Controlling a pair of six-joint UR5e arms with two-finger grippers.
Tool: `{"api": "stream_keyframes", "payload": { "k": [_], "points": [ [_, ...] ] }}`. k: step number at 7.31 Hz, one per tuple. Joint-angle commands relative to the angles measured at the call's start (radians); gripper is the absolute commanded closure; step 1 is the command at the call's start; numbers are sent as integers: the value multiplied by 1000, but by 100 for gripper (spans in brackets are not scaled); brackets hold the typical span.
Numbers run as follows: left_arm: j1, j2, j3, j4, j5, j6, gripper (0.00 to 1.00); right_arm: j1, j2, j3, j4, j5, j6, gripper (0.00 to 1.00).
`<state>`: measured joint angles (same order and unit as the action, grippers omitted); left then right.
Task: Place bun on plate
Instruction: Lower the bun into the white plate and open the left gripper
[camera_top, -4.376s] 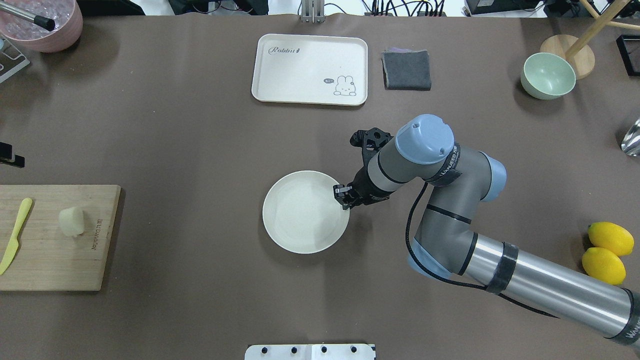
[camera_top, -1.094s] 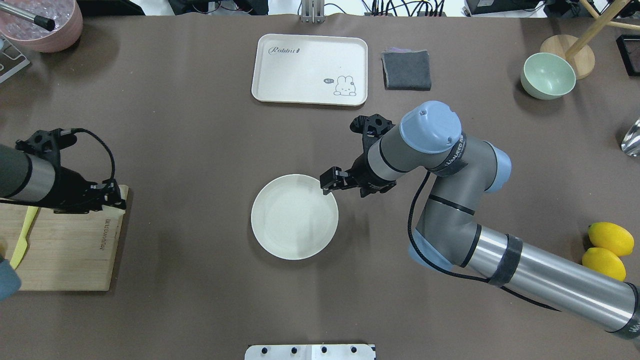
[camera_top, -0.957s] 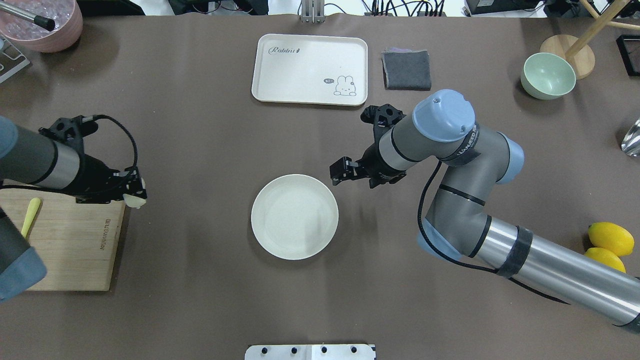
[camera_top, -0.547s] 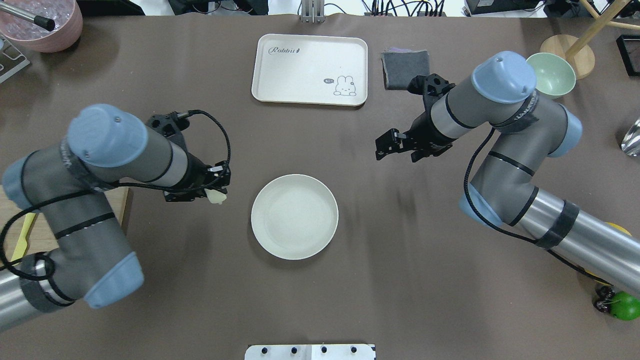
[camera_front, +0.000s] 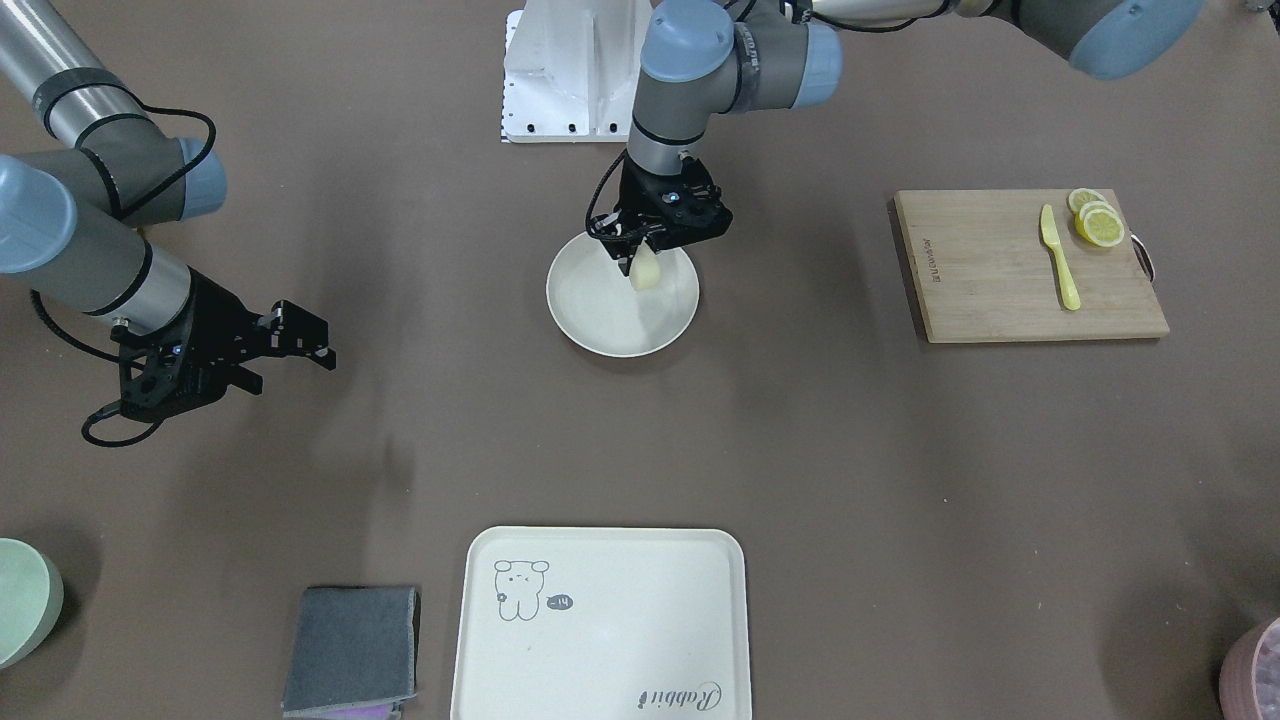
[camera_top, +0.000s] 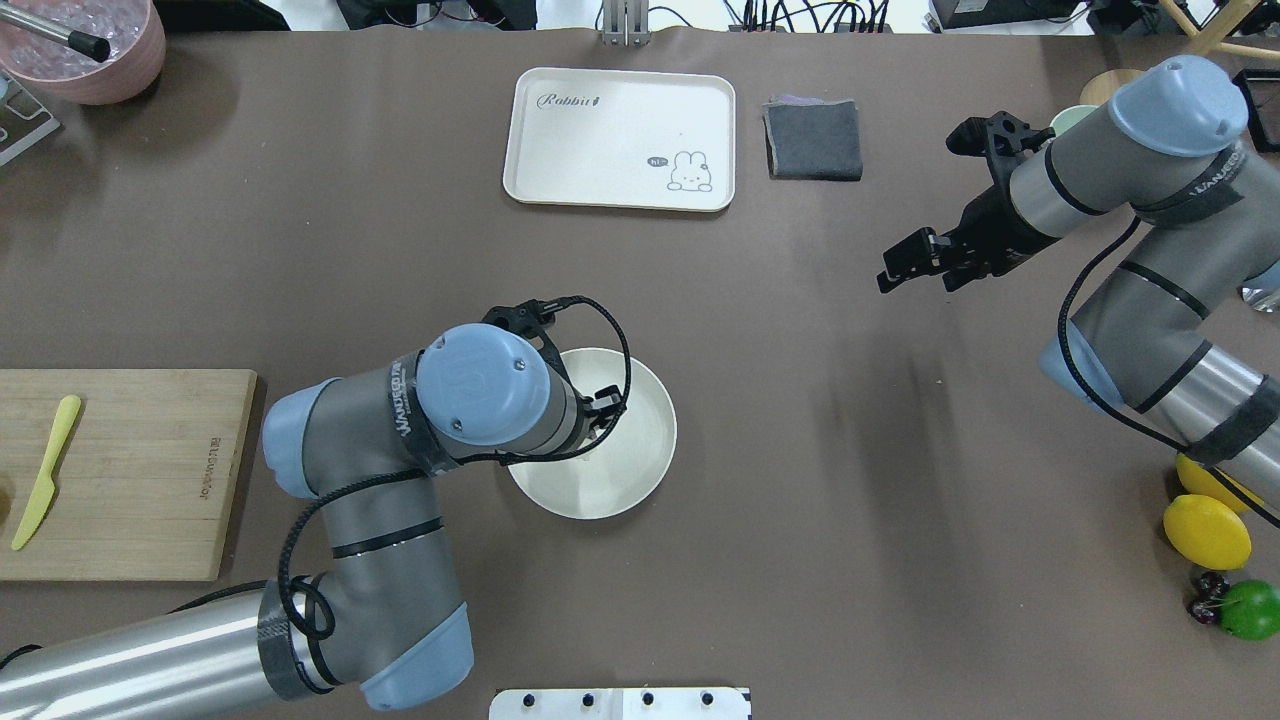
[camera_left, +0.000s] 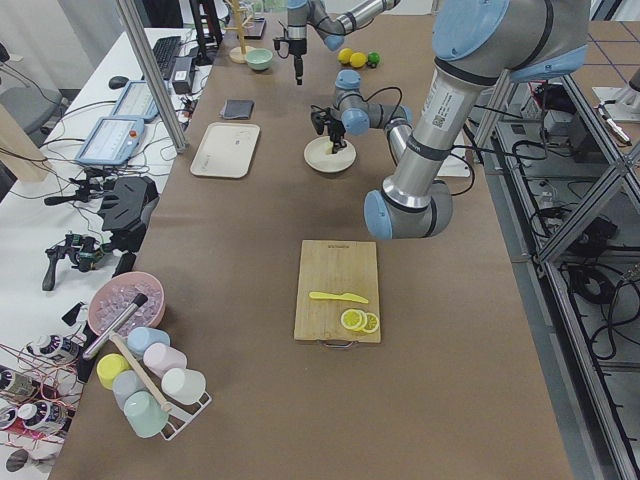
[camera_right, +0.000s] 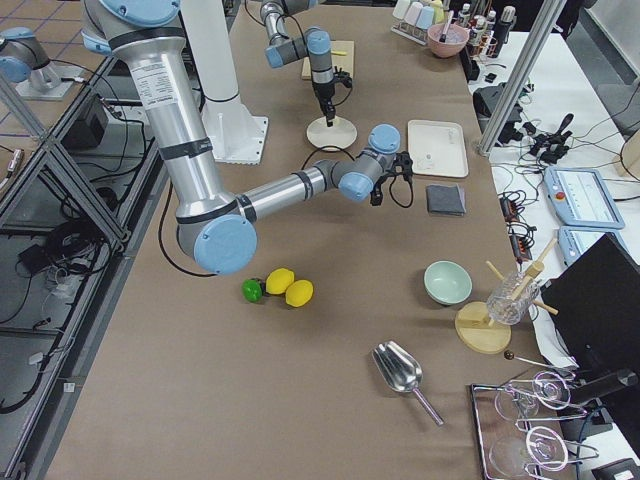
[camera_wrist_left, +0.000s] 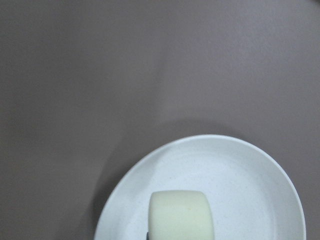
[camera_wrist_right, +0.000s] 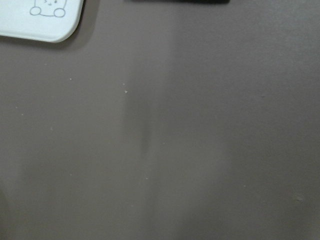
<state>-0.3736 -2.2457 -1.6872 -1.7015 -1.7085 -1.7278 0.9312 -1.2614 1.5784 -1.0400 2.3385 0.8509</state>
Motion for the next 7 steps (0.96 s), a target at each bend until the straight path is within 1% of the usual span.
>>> {"api": "stream_keyframes", "payload": {
  "k": [1,2,3,4,6,7],
  "points": [
    [27,-35,56,-3,23,-12,58,17,-29,3,2,4,-24,0],
    [28,-34,61,-3,24,-10,57,17,-39,11,5,2,-24,0],
    [28,-37,67,-3,24,-6,49,15,-64,46,5,4,-23,0],
    [28,-37,69,-3,24,-1,45,15,-78,64,3,4,-23,0],
    [25,-37,70,-3,30,4,39,14,-79,66,3,4,-23,0],
    [12,-35,54,2,33,5,8,15,-82,78,2,4,-23,0]
  ]
}}
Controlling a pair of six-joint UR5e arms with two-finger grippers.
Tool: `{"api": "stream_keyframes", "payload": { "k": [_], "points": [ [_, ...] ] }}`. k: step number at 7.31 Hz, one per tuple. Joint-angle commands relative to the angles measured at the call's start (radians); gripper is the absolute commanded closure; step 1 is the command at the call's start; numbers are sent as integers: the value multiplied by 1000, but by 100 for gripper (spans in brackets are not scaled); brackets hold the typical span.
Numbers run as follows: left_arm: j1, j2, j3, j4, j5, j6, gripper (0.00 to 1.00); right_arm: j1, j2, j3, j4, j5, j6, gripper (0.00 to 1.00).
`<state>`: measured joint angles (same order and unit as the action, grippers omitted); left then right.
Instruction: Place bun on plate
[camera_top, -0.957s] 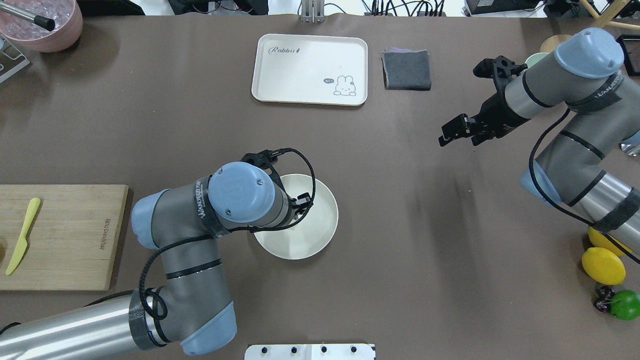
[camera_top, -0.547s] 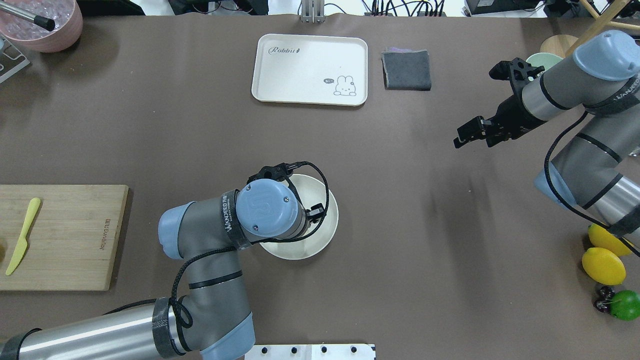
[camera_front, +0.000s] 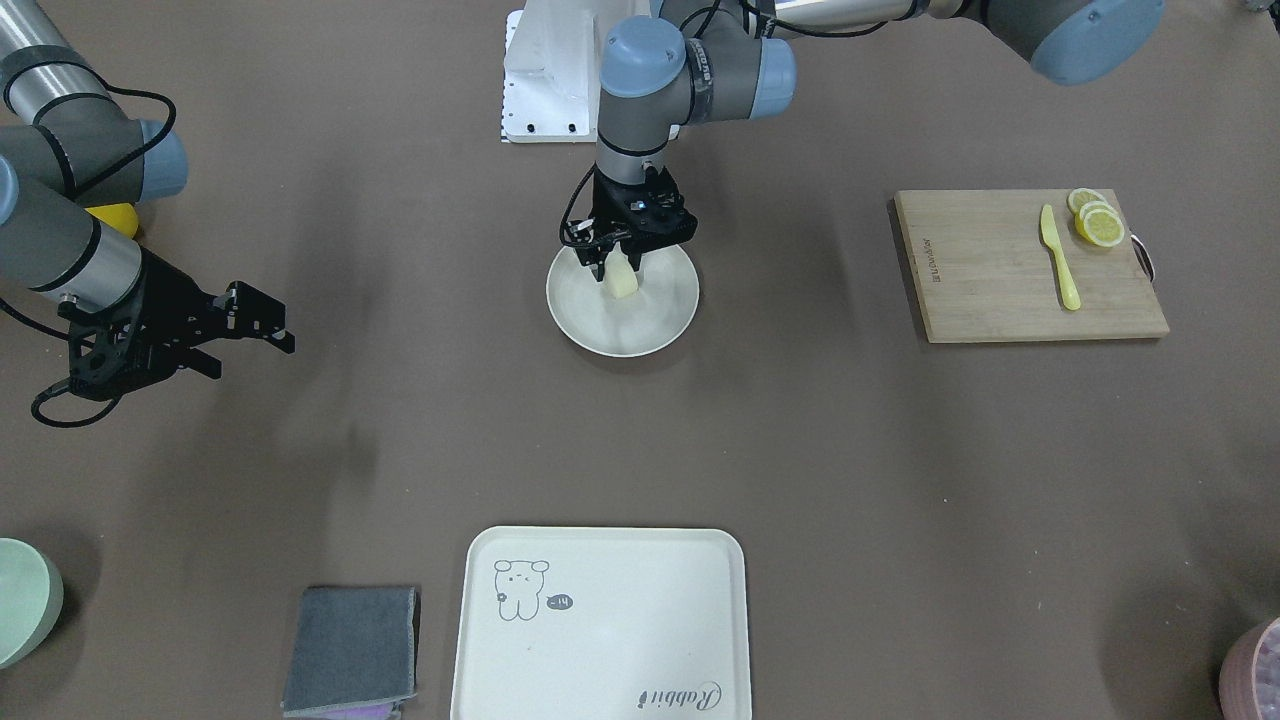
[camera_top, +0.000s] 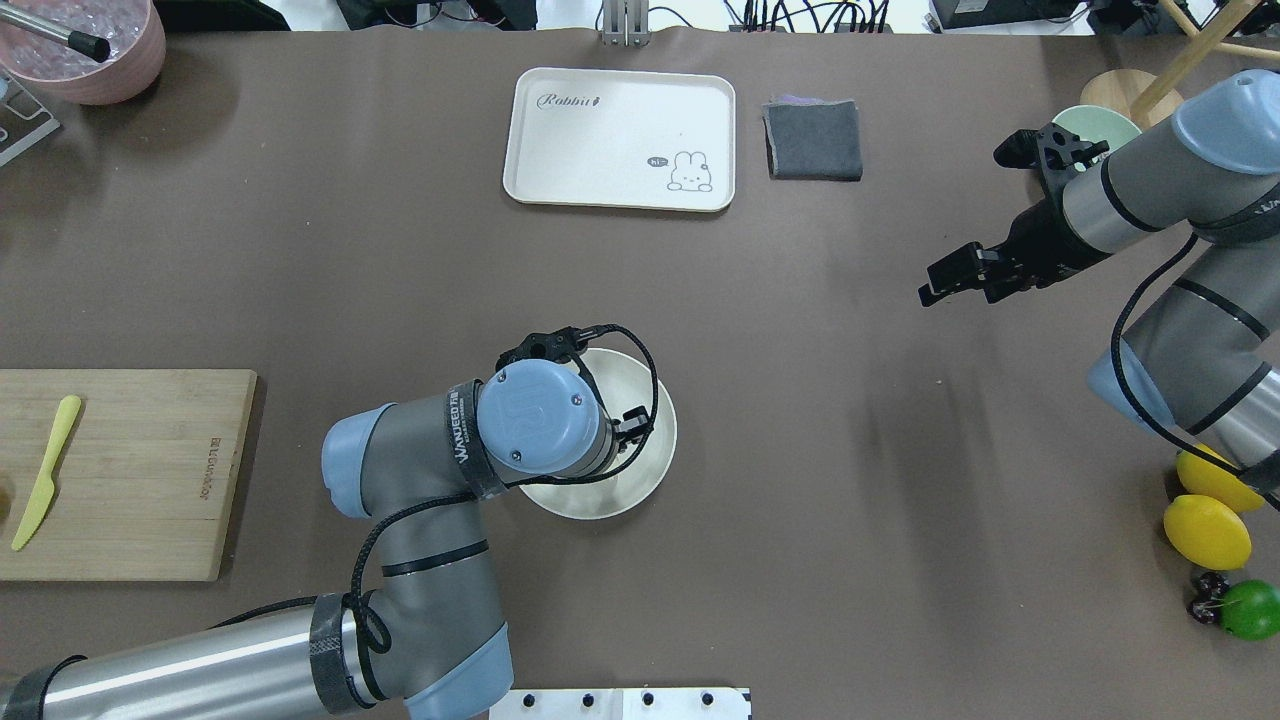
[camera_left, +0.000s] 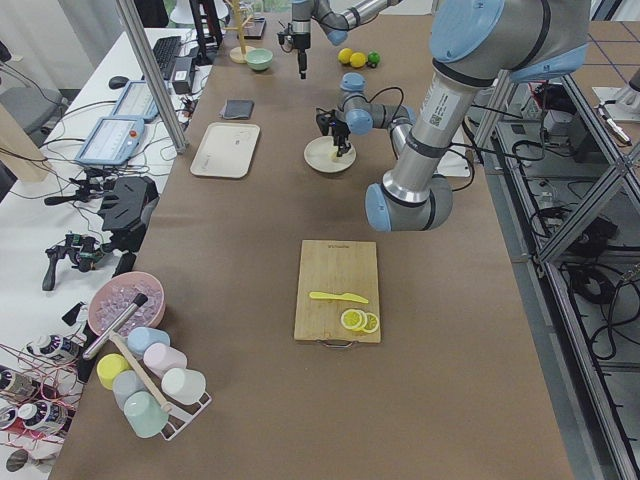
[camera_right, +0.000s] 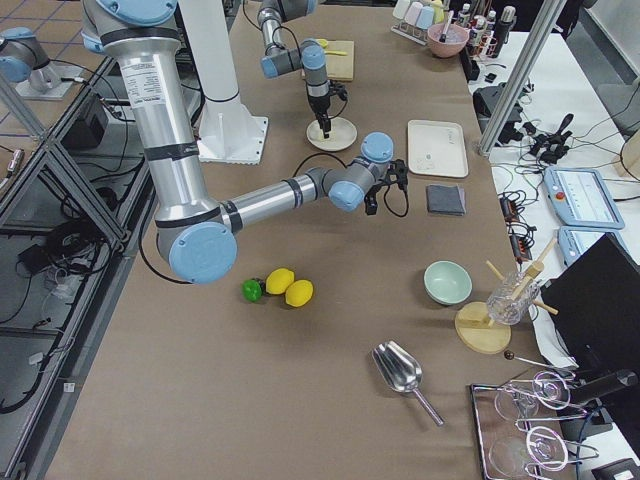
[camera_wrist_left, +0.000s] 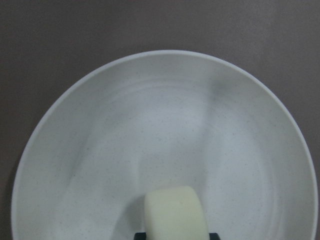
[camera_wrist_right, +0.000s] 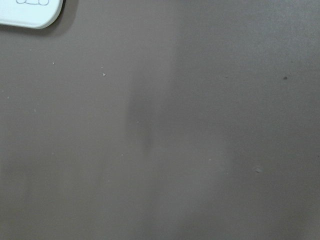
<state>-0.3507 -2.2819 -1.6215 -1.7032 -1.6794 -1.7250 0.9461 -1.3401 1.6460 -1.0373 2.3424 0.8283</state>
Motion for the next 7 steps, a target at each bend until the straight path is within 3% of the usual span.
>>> {"api": "stream_keyframes", "payload": {
  "k": [1,3,5,7],
  "points": [
    [-51,36,-56,11,-2,22,2,0,-26,33,-3,-3,0,0],
    [-128,163,-291,127,-14,239,2,42,-56,44,-4,0,-15,0],
    [-340,261,-328,155,-249,504,2,130,-114,41,-67,12,-203,0],
    [-550,436,-330,148,-389,927,2,267,-157,40,-200,53,-479,0]
  ]
}}
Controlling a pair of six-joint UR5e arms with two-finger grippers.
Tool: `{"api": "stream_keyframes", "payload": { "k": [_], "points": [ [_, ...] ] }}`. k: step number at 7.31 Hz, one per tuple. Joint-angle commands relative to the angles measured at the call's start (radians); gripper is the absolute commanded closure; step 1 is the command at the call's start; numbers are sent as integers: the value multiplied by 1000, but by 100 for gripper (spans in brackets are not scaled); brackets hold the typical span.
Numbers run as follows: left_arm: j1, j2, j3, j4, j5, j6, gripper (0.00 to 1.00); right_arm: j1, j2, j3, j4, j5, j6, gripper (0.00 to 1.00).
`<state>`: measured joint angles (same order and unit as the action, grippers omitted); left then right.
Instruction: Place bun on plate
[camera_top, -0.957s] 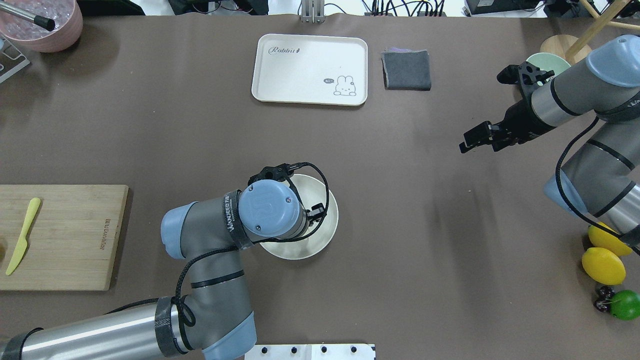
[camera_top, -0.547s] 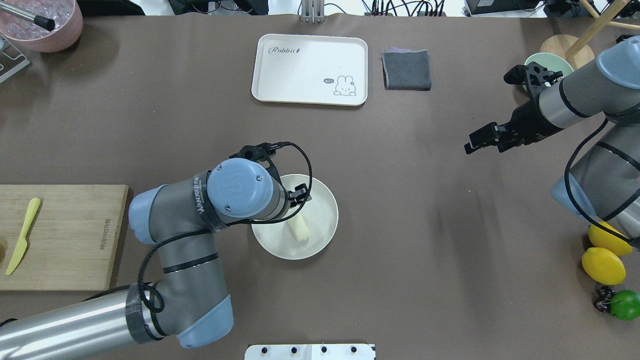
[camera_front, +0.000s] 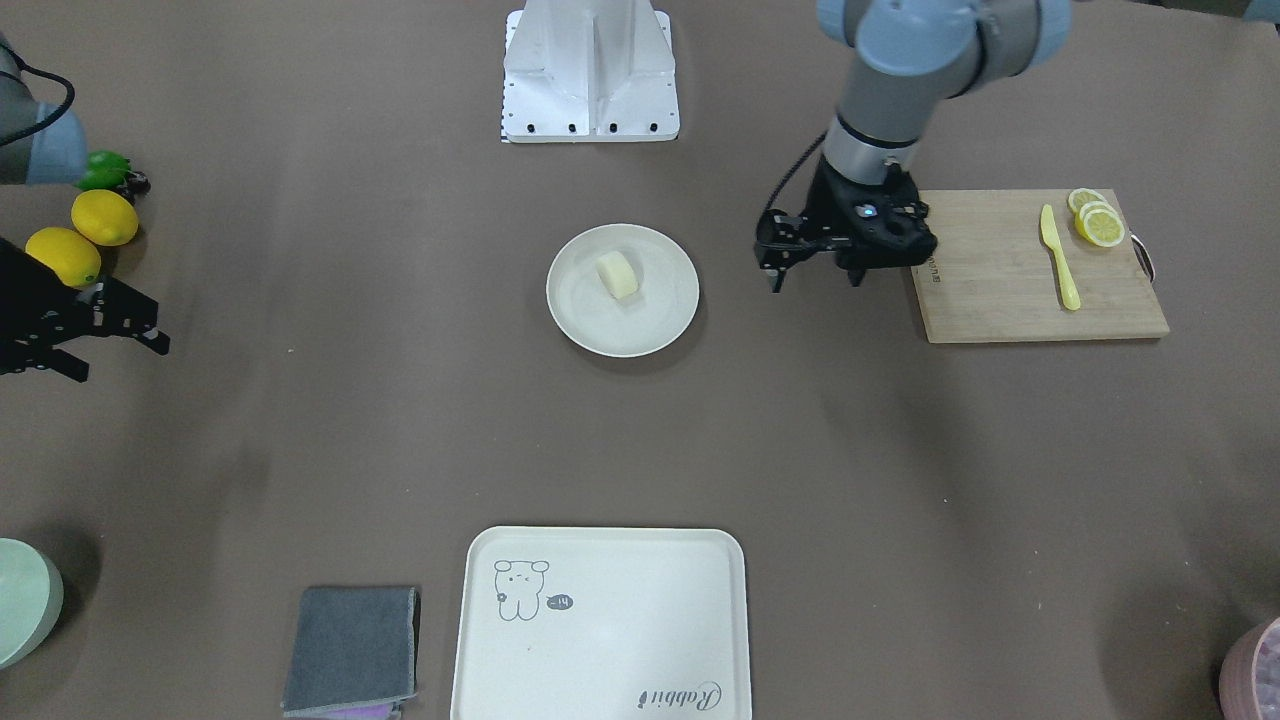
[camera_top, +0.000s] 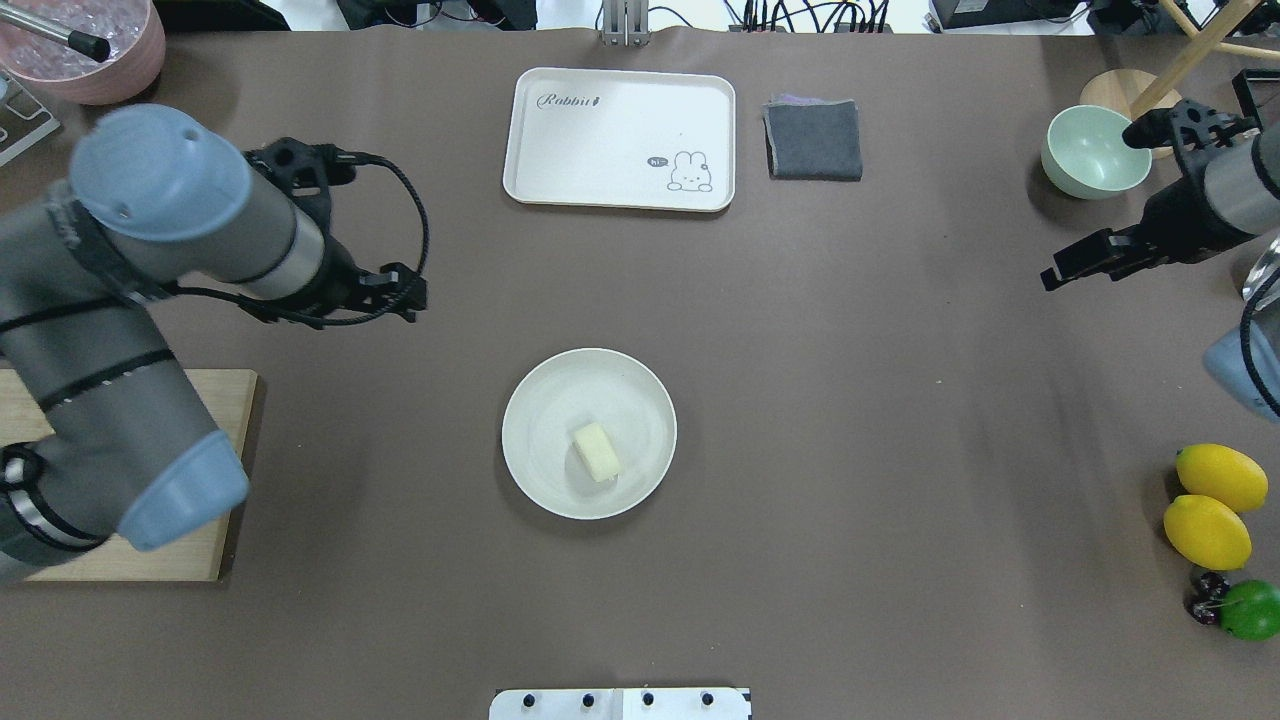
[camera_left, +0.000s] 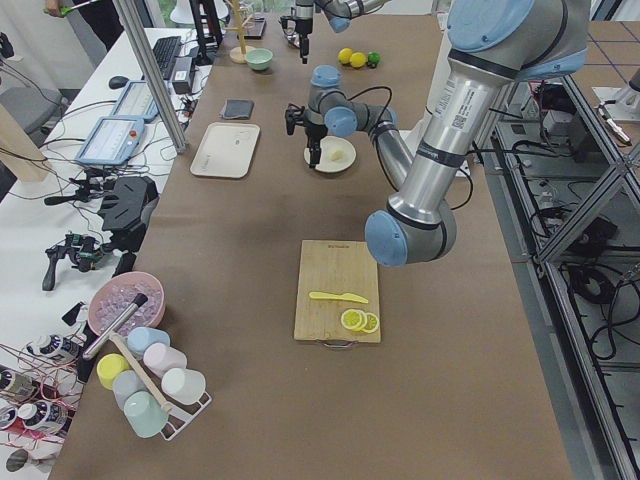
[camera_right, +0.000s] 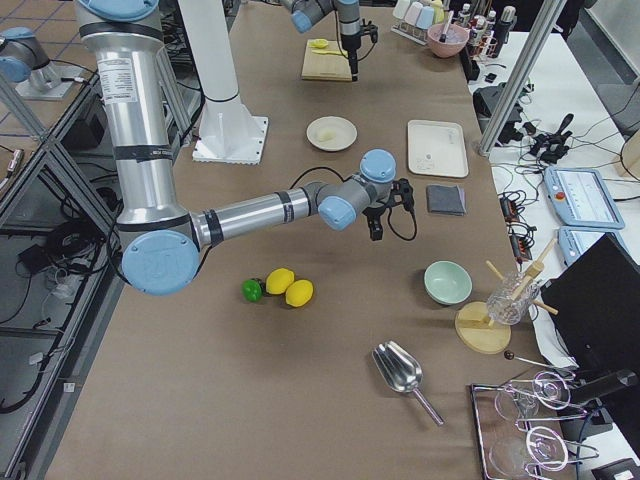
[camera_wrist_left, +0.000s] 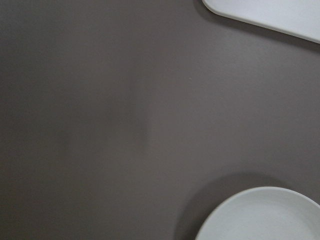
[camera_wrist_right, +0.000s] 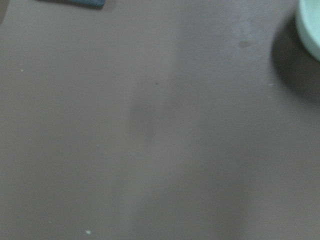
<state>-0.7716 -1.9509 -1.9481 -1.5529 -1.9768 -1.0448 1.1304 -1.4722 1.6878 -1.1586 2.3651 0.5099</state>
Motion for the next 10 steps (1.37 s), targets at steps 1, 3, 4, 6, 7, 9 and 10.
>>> {"api": "stream_keyframes", "payload": {
  "k": [1,3,4,6,7,9,10],
  "points": [
    [-238,189,0,-7,-156,446,2,150,-28,-2,-137,46,-253,0],
    [-467,373,35,-15,-267,816,2,272,-48,1,-273,48,-470,0],
    [-600,447,99,-33,-281,1030,2,323,-48,-2,-345,45,-570,0],
    [-673,466,196,-52,-373,1146,2,406,-43,-3,-470,14,-719,0],
    [-689,492,205,-67,-375,1148,2,426,-39,-4,-521,-10,-761,0],
    [-718,498,215,-122,-376,1132,2,449,-37,-14,-576,-29,-800,0],
    [-742,492,218,-122,-378,1132,2,460,-43,-20,-576,-30,-804,0]
  ]
}}
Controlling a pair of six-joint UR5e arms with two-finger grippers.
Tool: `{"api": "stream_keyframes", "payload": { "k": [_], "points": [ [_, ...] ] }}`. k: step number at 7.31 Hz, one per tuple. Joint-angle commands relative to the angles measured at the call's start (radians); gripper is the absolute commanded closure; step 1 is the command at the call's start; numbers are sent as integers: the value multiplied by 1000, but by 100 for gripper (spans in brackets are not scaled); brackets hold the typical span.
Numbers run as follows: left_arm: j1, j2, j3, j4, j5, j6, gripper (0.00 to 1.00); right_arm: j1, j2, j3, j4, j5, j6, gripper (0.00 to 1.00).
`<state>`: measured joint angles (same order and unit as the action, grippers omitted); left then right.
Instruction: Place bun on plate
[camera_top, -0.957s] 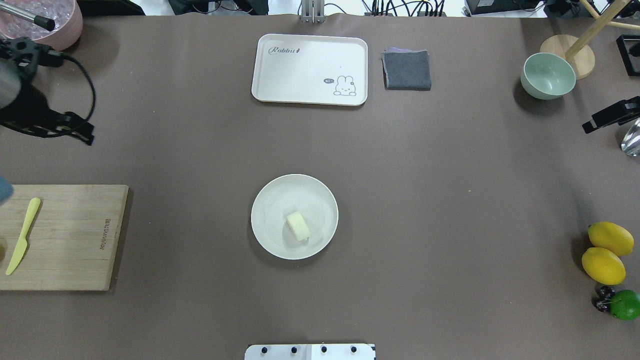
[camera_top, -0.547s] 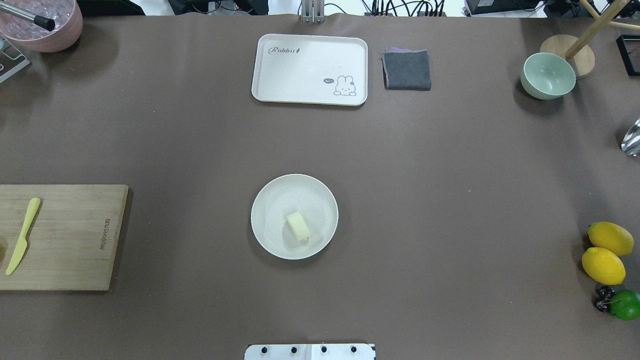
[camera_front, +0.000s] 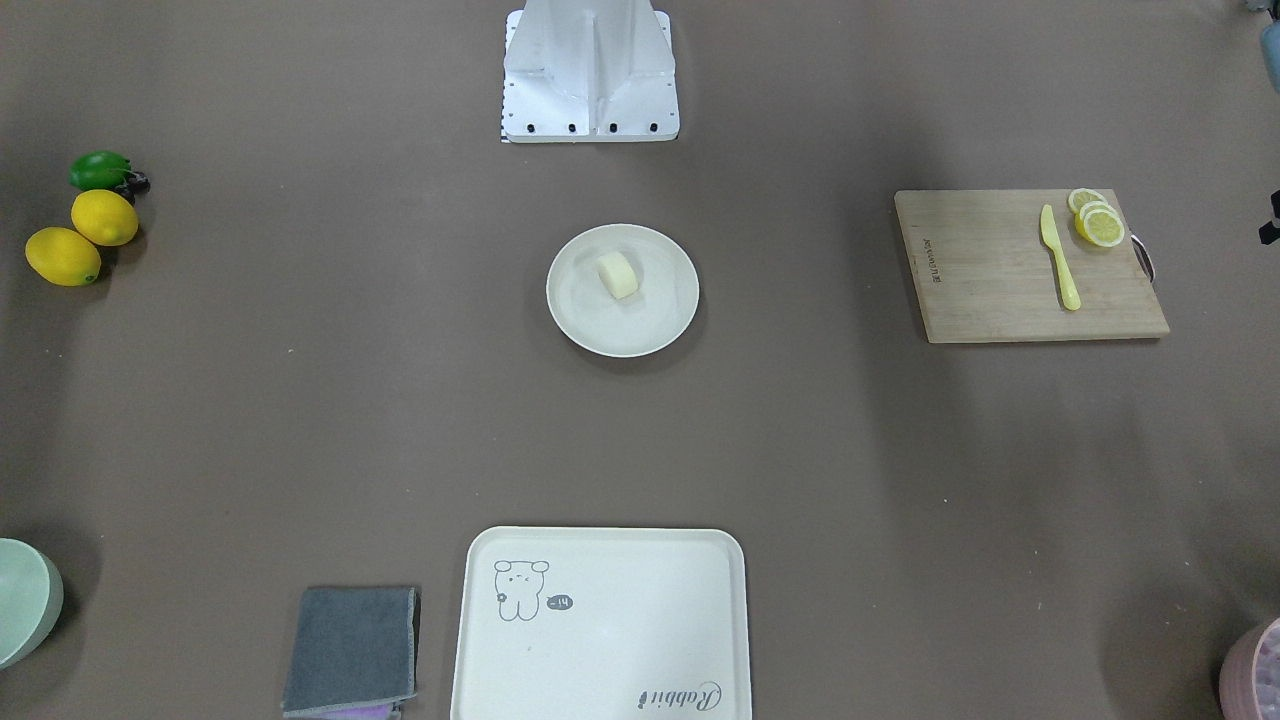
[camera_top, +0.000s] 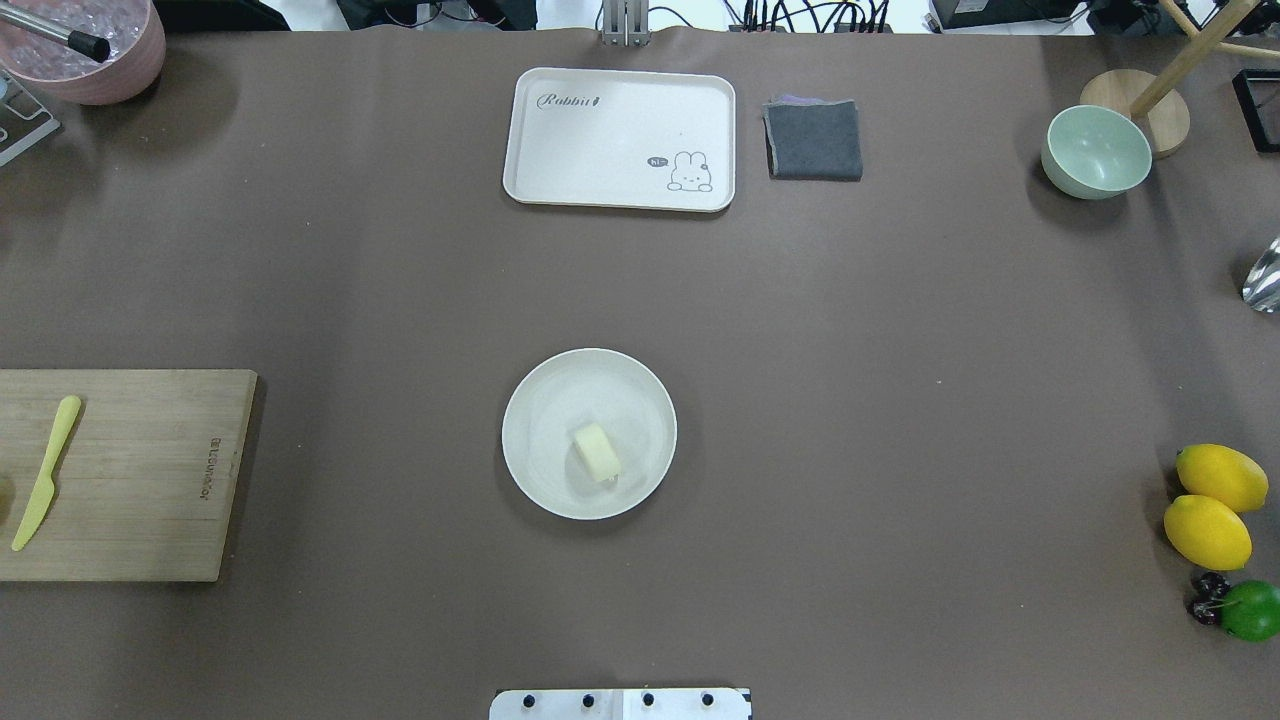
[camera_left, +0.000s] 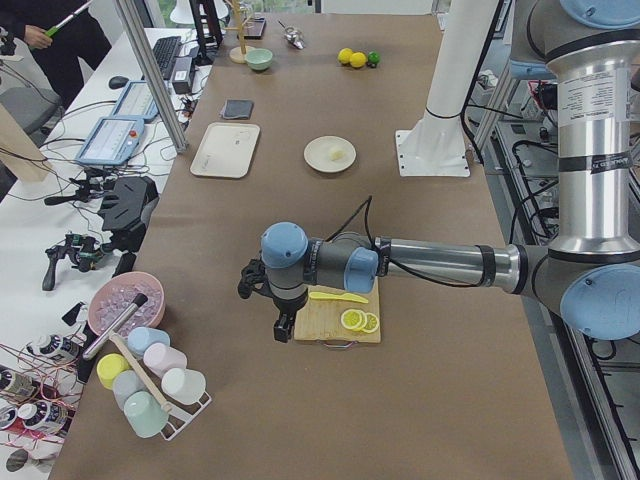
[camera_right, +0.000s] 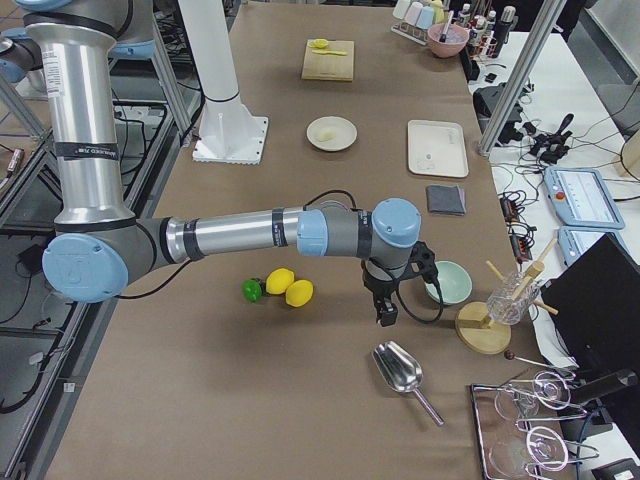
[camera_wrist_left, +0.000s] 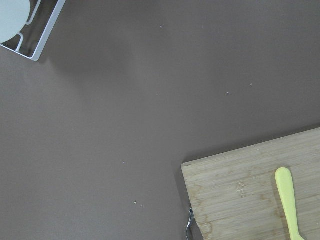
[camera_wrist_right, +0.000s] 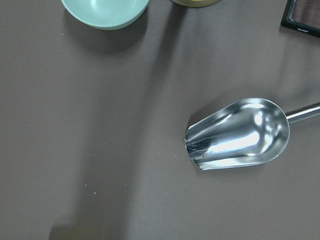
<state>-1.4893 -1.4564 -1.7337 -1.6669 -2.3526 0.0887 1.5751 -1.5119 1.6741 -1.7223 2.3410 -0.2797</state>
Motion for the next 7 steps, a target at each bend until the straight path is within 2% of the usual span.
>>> {"api": "stream_keyframes", "payload": {
  "k": [1,5,7],
  "points": [
    [-25,-12,9,-10,-1,3,2,17,-8,-8,-14,-6,-19,0],
    [-37,1,-1,-2,-2,-3,2,30,-27,-7,-11,-18,-19,0],
    [-54,-10,2,47,-87,-20,2,-7,-21,-25,-3,-19,-6,0]
  ]
}}
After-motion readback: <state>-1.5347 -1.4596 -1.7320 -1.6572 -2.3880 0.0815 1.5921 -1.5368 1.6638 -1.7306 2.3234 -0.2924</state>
